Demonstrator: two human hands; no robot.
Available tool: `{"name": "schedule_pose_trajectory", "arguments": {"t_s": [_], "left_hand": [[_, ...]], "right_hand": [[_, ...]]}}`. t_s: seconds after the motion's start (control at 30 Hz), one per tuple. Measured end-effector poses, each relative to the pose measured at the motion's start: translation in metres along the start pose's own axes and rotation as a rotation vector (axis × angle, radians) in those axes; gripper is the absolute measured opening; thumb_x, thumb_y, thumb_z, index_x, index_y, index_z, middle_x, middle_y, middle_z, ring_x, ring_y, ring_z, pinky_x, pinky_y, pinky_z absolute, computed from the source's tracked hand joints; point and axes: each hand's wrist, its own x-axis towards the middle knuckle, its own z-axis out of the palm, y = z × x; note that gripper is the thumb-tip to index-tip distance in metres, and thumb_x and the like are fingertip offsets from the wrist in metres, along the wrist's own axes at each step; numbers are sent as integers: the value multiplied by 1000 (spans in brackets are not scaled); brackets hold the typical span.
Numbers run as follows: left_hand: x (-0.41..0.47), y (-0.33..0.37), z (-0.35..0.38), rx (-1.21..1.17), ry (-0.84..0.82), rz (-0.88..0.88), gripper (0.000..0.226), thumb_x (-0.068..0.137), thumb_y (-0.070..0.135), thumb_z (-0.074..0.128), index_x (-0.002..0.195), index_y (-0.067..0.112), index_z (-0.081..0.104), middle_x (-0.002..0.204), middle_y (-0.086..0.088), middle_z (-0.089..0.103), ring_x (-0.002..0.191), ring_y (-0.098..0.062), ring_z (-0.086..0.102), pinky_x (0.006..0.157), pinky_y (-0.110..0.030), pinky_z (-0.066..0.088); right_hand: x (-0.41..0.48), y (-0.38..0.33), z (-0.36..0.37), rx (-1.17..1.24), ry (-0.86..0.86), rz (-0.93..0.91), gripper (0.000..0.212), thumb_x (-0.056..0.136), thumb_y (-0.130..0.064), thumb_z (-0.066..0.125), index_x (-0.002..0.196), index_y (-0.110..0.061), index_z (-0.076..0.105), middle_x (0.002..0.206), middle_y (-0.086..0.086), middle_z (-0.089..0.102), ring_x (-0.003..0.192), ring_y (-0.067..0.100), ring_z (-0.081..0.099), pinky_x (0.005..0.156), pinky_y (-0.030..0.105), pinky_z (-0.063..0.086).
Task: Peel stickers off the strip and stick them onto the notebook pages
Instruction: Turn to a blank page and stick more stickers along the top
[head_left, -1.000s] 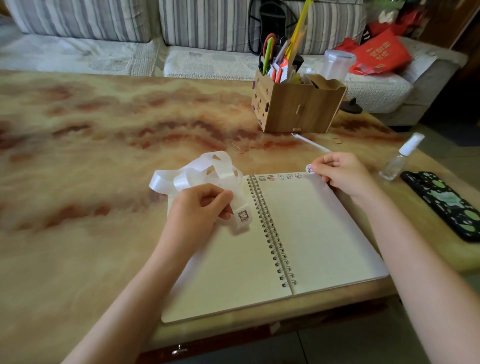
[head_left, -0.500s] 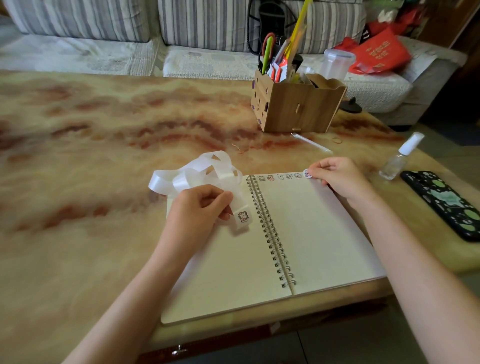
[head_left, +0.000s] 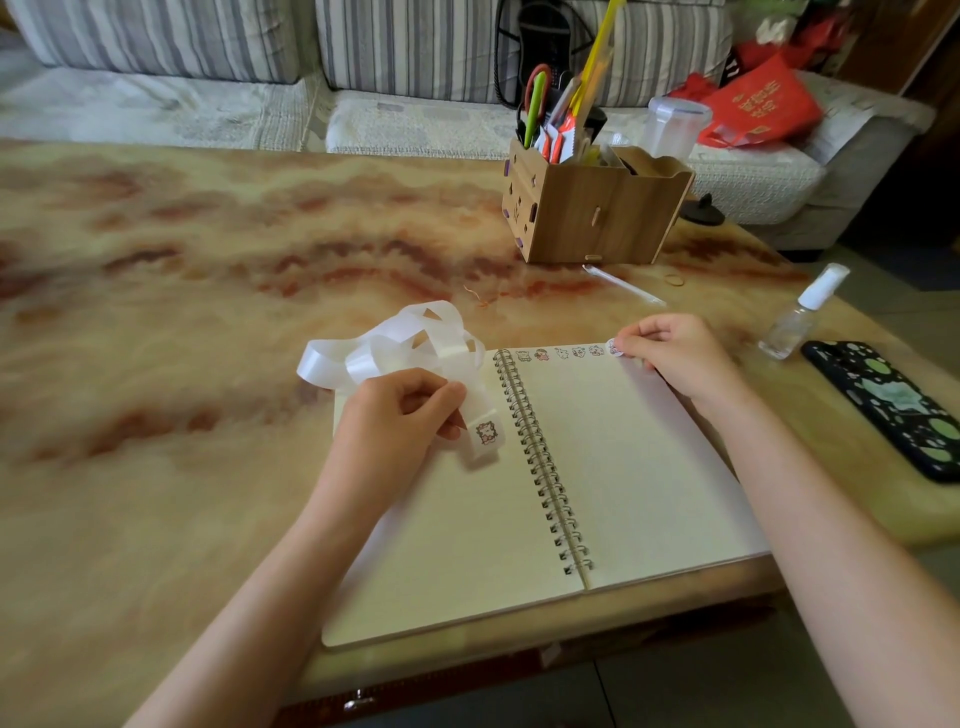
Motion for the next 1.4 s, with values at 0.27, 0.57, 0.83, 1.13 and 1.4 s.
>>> {"name": "schedule_pose_trajectory", "arguments": {"t_s": [0.27,0.57,0.83,1.13,1.4], "left_hand": [[1,-1,0,7,-1,8,22,90,20,60,70,20,67,56,13,67,52,3,59,51,-12,39],[0,-1,-1,8,-5,13,22,91,19,60,69,18,66,55,13,66,50,5,57,48,-8,38],[-1,-1,1,29,-10,9,21,91,19,59,72,18,66,52,18,65,44,7,53,49,-6,38],[0,-3,0,34,-14,7,21,91,18,59,71,18,66,51,18,64,44,6,53,49,-7,38],[-1,-2,1,42,-15,8,21,91,19,59,71,19,66,50,19,63,43,7,52,48,-6,37]], "right_hand": [[1,1,3,-28,13,-19,3,84,-1,66,84,-4,67,73,1,63,54,9,44,45,8,36],[4,6,6,-79,57,-23,14,79,-4,70,71,-15,65,69,1,58,58,7,46,49,16,36],[5,10,3,-60,67,-26,20,79,-8,75,93,-12,61,66,-2,49,56,9,43,47,12,34],[9,13,1,-65,92,11,16,87,2,57,89,-11,65,69,-4,52,60,7,44,57,18,36],[7,12,5,-47,112,-19,8,82,-8,71,88,-10,65,71,-4,52,60,4,45,49,4,35]]}}
